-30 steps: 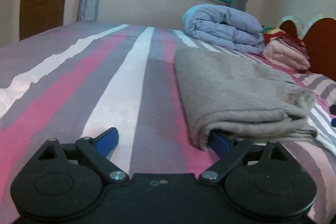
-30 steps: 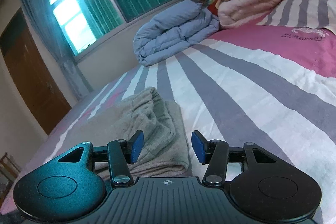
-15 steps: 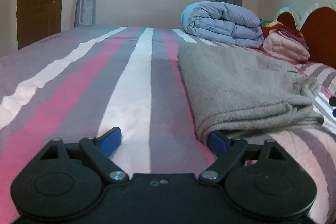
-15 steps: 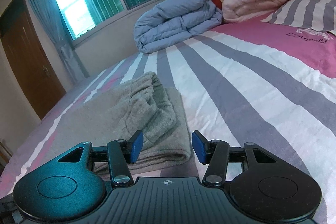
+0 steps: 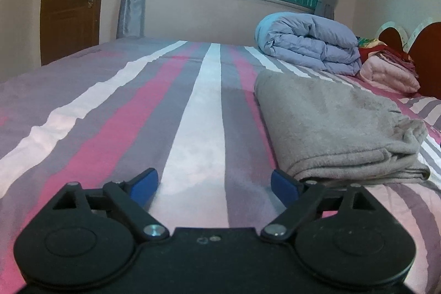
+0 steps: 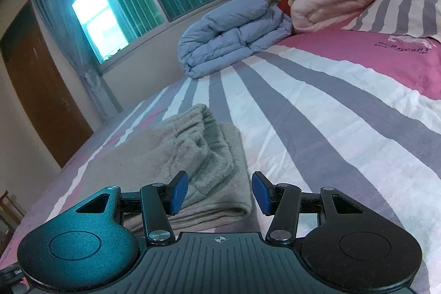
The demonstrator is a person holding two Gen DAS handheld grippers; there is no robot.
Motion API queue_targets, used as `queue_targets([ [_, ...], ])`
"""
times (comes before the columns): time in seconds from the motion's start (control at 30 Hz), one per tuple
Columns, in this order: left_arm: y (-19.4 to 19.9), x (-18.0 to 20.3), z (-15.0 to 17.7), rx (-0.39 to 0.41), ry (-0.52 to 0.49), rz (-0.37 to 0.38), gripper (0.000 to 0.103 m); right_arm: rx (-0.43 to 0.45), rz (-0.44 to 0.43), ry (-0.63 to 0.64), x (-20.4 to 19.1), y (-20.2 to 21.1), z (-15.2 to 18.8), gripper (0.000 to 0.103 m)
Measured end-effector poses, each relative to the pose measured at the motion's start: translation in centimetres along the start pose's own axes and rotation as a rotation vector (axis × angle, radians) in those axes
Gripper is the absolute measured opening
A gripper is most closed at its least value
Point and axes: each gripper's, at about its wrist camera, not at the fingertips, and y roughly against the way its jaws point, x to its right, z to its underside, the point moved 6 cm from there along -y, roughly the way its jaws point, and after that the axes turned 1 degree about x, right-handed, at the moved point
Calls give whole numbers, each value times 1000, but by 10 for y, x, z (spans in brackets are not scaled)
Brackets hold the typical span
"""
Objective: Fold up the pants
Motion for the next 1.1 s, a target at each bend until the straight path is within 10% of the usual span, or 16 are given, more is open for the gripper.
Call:
queue_targets([
  [0.2, -8, 2, -4, -1, 21, -3, 86, -36, -120, -52, -9, -6, 3, 70],
  [0.7, -16, -20, -9, -19, 169, -23, 88, -146, -247, -413, 4, -64, 5, 70],
  [0.83, -18, -18, -11, -24, 166, -28, 89, -165, -153, -356, 2, -79, -3, 41],
  [1.0, -26, -11, -12, -32, 146, -19, 90, -74, -232, -436, 12, -54, -16, 38],
  [1.1, -26, -6, -14, -29, 125, -19, 90, -197, -186, -502, 37, -73, 4, 40],
])
